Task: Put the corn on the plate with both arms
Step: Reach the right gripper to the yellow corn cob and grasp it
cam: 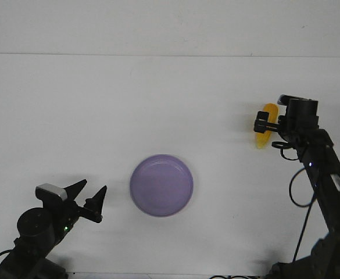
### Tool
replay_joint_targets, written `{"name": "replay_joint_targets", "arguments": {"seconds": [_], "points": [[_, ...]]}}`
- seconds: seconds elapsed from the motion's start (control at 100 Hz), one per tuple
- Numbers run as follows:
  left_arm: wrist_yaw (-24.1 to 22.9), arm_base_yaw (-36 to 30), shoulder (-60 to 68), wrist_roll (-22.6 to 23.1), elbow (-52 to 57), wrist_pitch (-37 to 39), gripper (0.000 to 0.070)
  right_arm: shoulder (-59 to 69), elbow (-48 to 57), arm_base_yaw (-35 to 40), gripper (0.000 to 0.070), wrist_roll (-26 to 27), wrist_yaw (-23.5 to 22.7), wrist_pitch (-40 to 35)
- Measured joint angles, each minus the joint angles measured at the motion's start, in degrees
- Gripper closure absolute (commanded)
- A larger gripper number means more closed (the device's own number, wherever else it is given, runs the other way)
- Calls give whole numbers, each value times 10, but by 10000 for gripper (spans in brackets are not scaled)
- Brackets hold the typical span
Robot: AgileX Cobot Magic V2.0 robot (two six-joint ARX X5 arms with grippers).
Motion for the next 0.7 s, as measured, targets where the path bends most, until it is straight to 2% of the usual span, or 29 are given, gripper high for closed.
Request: {"name": "replay_joint_targets", "arguments": {"seconds": [0.29, 0.34, 0.38, 0.49, 0.58, 0.7], "points": [[0, 0, 0, 0, 0, -3, 237, 174, 89, -6, 5, 1, 21, 9], [0, 0, 0, 0, 0, -3, 237, 189, 97, -6, 27, 2, 21, 11], [0, 0, 0, 0, 0, -3, 237, 196, 98, -6, 65, 3, 21, 16], [0, 0, 0, 0, 0, -4, 237, 206, 98, -6, 236, 8, 22, 22], [0, 0, 0, 0, 0, -4, 237, 206, 98, -6, 307, 14, 21, 26], [0, 0, 0, 1, 0, -4, 237, 207, 99, -6, 462, 23, 10, 21]]}}
